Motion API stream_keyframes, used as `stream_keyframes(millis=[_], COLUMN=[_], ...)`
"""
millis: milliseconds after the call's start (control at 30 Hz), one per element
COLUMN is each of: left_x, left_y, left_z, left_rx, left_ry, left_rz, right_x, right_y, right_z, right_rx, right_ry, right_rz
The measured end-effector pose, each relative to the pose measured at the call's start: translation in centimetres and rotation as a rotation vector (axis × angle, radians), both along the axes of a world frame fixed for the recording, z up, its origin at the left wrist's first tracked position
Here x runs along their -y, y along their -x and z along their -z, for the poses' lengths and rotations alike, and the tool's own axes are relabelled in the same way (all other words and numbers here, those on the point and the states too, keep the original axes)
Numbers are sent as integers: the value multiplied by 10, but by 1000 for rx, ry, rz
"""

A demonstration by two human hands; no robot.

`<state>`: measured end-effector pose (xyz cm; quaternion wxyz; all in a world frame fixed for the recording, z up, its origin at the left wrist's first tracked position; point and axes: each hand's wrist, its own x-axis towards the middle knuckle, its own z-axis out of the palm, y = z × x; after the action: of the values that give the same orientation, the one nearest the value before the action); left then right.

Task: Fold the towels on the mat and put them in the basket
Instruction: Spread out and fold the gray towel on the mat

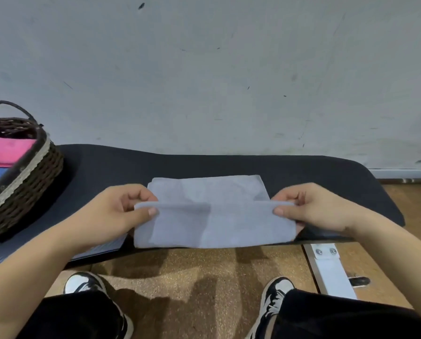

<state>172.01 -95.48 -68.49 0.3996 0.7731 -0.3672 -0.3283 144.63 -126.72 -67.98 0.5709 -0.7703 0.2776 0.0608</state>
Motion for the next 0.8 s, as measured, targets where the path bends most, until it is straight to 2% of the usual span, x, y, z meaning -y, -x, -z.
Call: stream_keyframes(millis=[133,233,333,500,667,733,800], left_x=[21,38,52,66,71,72,74], left_y=[-14,-26,-40,-51,-55,-55,-53], left_z=[2,11,21,37,44,42,40], left_rx=[61,192,302,371,540,555,527], left_ry=[-10,-112,-179,-277,-350,-323,-357], left_rz=[-139,-159,-185,-208,-114,-79,-55], right_x=[9,15,23,35,36,36,32], right_y=[-31,-57,-79,-95,-103,-103,-100], right_z=[20,32,42,57,63,65,64], right_rx=[153,129,79,-33,-134,-163,-114], right_ry=[82,165,305,483,632,750,891], right_rz=[321,396,399,328,257,228,182])
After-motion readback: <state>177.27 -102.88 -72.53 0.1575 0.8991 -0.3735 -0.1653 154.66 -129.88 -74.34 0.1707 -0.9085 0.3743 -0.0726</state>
